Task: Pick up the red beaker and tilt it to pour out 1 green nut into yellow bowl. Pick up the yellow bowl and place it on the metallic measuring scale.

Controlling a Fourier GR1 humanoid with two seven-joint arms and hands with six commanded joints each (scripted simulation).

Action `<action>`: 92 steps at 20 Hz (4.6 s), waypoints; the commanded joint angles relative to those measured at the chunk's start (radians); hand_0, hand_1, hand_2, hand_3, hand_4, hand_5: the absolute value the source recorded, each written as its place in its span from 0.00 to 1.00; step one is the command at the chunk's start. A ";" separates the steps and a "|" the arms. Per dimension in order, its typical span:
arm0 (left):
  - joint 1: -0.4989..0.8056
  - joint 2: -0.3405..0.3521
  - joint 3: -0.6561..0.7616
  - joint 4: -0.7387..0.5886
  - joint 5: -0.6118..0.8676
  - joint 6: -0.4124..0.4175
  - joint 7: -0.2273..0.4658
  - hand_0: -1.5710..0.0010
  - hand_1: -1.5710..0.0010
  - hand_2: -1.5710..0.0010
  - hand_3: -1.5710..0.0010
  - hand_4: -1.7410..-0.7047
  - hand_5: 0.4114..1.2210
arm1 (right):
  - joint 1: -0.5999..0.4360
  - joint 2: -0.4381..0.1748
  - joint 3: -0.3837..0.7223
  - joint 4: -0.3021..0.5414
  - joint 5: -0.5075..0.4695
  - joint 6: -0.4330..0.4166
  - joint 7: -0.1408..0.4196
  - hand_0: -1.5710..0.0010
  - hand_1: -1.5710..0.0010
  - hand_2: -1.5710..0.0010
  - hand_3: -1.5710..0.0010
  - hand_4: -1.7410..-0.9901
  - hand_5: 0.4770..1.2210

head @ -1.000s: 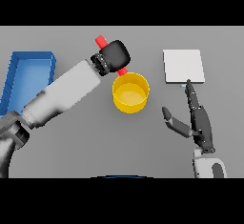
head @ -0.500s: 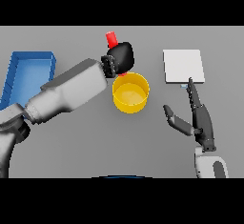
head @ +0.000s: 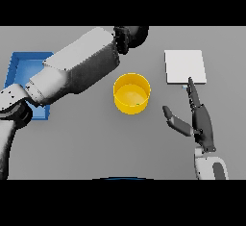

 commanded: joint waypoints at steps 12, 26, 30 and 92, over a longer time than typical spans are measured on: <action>-0.131 0.239 0.733 0.393 0.516 -0.042 0.246 0.00 0.00 0.00 0.03 0.00 1.00 | -0.027 -0.012 -0.001 0.025 -0.040 0.040 -0.034 1.00 1.00 1.00 1.00 0.83 0.14; 0.496 0.313 1.147 0.127 1.012 0.274 0.638 0.00 0.00 0.00 0.00 0.00 1.00 | -0.033 -0.032 0.017 0.040 -0.018 0.055 -0.043 1.00 1.00 1.00 1.00 0.82 0.25; 0.745 0.265 1.166 -0.121 1.092 0.320 0.686 0.00 0.00 0.00 0.00 0.00 1.00 | -0.034 -0.043 0.013 0.045 -0.016 0.058 -0.048 1.00 1.00 1.00 1.00 0.78 0.27; 1.031 0.247 1.124 -0.497 1.230 0.136 0.754 1.00 1.00 1.00 1.00 0.92 0.37 | -0.807 -0.280 0.569 0.640 0.667 0.488 -0.098 1.00 0.99 0.98 0.95 0.68 0.39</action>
